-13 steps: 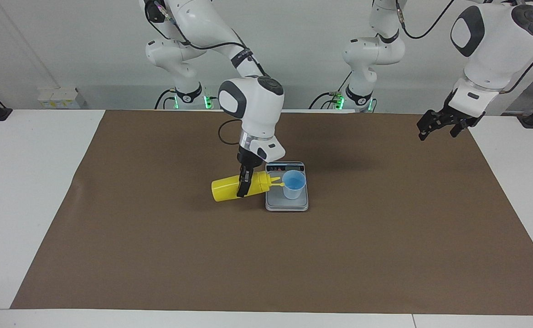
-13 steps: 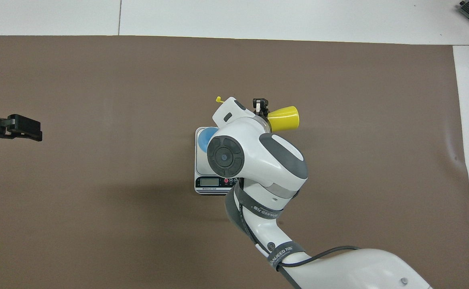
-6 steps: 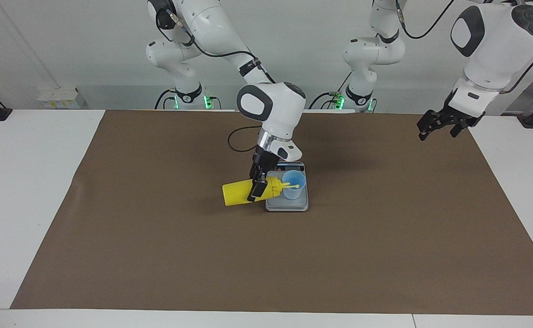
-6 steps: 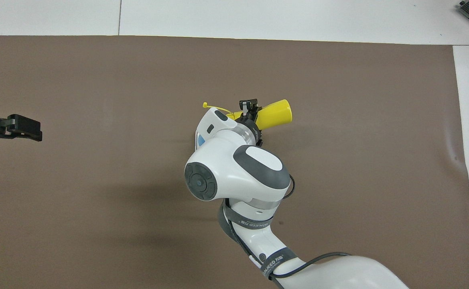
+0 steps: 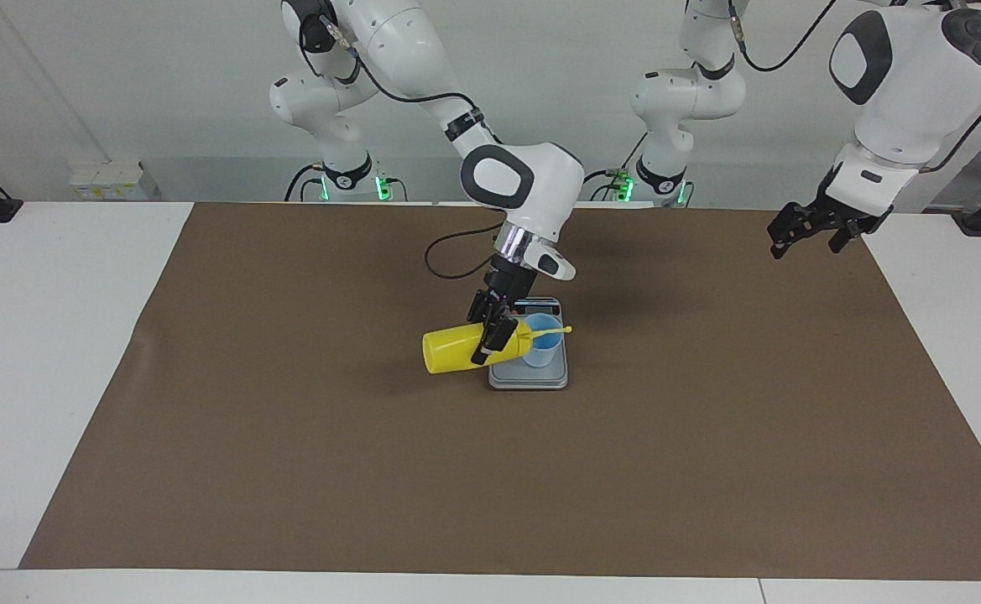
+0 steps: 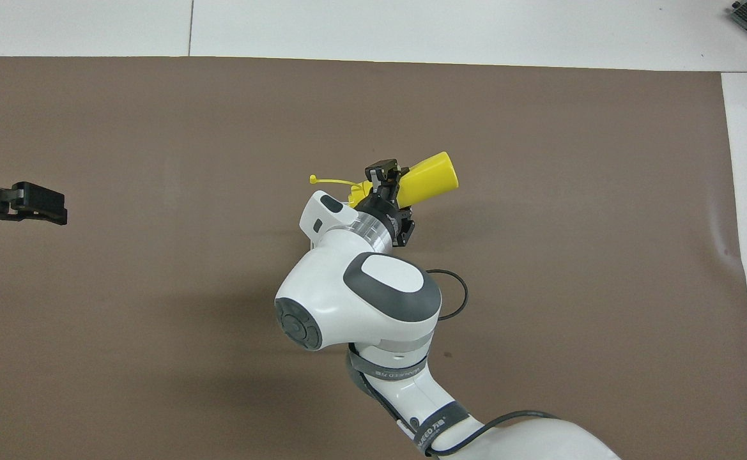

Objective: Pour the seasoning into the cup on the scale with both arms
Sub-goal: 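Tilt the yellow bottle nozzle-down over the blue cup with the right gripper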

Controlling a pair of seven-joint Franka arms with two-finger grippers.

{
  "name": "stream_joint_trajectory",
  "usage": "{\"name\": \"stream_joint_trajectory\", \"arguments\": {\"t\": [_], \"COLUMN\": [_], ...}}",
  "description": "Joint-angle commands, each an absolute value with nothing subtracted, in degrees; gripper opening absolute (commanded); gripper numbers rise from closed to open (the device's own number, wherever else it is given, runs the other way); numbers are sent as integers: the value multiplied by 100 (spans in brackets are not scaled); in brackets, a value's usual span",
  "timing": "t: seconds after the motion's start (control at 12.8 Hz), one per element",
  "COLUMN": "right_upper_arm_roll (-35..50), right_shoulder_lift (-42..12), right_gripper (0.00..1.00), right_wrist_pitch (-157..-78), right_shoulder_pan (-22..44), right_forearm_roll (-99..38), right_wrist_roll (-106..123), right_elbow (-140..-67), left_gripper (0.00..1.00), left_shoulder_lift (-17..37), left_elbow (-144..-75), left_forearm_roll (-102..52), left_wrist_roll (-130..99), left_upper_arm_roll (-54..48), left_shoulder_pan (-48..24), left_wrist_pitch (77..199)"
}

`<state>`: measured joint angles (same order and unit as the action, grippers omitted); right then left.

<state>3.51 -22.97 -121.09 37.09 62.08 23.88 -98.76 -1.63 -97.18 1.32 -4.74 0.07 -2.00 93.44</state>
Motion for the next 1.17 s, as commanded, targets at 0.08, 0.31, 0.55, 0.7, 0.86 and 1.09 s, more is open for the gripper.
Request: {"name": "stream_joint_trajectory", "arguments": {"t": [0.08, 0.31, 0.55, 0.7, 0.86, 1.09], "right_upper_arm_roll": [378, 369, 378, 378, 378, 378], "right_shoulder_lift": [-1978, -1864, -1819, -1767, -1697, -1617], "right_gripper": [20, 20, 20, 20, 19, 20], "right_wrist_pitch": [-11997, -11874, -11830, -11778, -11725, -11646], "right_shoulder_pan": [3832, 3945, 3981, 3999, 4051, 4078], "right_forearm_roll": [6889, 7425, 7610, 7838, 8067, 8297], "right_wrist_roll": [1961, 1610, 1468, 1450, 1276, 915], "right_elbow": [-10397, -10573, -10652, -10731, -10889, -11021], "left_gripper": [100, 100, 100, 100, 100, 100], "left_shoulder_lift": [-264, -264, -264, -264, -264, -264], "left_elbow": [-9817, -9826, -9826, -9817, -9817, -9817], "left_forearm_roll": [62, 62, 62, 62, 62, 62], "left_wrist_roll": [-457, -457, -457, -457, -457, -457], "left_upper_arm_roll": [35, 35, 35, 35, 35, 44], "left_shoulder_pan": [-202, -202, -202, -202, -202, -202], "left_wrist_pitch": [9299, 9299, 9299, 9299, 9299, 9299]}}
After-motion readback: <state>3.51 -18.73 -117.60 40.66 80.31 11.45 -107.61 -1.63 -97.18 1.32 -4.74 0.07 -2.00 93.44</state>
